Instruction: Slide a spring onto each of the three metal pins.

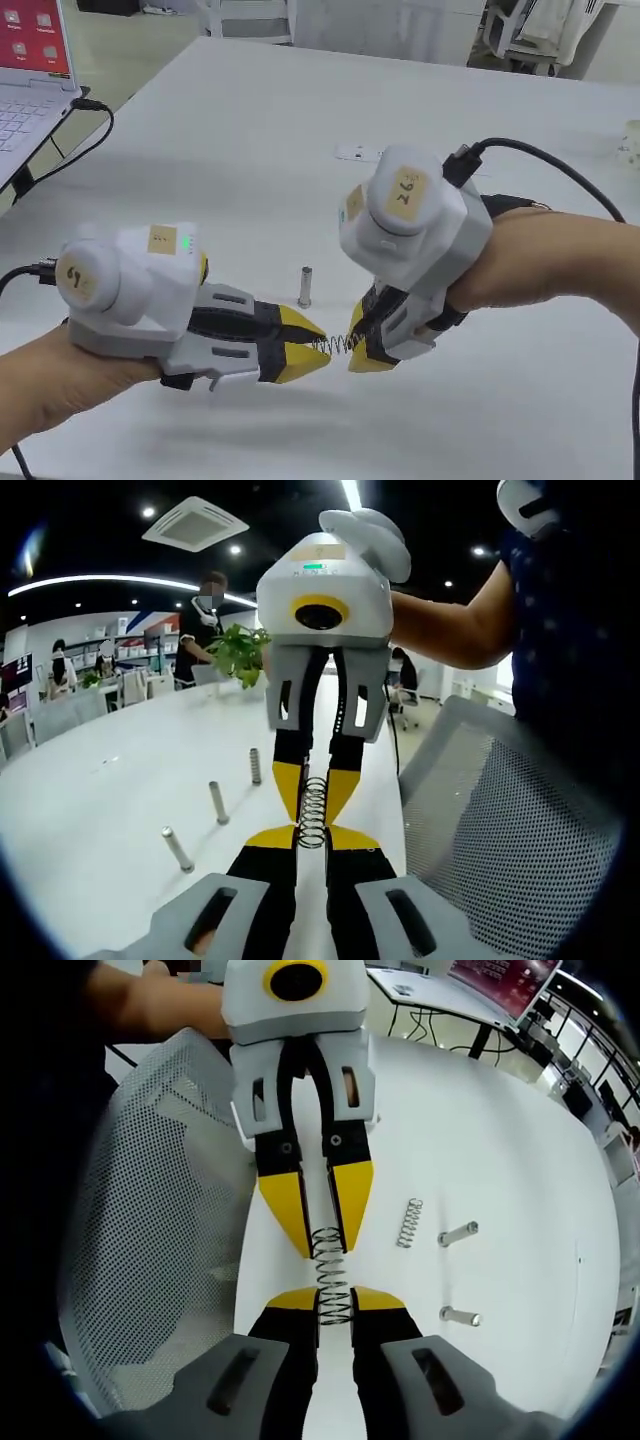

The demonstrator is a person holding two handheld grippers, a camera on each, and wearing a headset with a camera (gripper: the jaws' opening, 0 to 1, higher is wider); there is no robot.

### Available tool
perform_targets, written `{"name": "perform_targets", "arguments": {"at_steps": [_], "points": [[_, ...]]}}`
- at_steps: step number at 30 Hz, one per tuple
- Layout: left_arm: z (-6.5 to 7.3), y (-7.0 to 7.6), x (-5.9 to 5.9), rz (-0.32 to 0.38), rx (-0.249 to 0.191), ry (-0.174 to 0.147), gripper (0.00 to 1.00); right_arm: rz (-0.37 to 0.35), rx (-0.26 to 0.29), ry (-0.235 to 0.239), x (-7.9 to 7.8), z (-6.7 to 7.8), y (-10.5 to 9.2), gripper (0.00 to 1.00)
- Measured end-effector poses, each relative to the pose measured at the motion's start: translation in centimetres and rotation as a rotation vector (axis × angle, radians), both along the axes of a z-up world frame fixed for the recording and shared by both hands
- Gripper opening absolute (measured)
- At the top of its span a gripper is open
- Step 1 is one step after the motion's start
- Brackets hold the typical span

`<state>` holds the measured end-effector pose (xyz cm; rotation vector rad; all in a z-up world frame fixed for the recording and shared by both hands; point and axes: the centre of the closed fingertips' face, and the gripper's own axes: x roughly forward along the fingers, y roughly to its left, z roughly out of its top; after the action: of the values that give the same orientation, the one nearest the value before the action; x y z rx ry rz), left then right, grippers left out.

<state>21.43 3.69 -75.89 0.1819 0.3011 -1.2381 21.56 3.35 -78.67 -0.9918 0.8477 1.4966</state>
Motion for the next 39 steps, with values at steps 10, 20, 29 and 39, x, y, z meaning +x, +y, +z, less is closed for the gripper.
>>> {"name": "perform_targets", "arguments": {"at_steps": [10, 20, 29, 39], "points": [[-0.2, 0.3, 0.4, 0.016, 0.005, -0.007, 0.02, -0.009, 0.040, -0.003, 0.1, 1.2, 0.7, 0.09], [-0.5, 0.3, 0.3, 0.020, 0.016, -0.010, 0.03, -0.032, 0.082, 0.016, -0.1, 2.1, 1.6, 0.08], [-0.7, 0.3, 0.3, 0.019, 0.023, -0.007, 0.03, -0.037, 0.091, 0.022, -0.4, 2.4, 2.0, 0.08], [-1.0, 0.1, 0.0, 0.006, 0.034, -0.006, 0.03, -0.025, 0.090, 0.026, -0.9, 2.7, 2.9, 0.08]]}}
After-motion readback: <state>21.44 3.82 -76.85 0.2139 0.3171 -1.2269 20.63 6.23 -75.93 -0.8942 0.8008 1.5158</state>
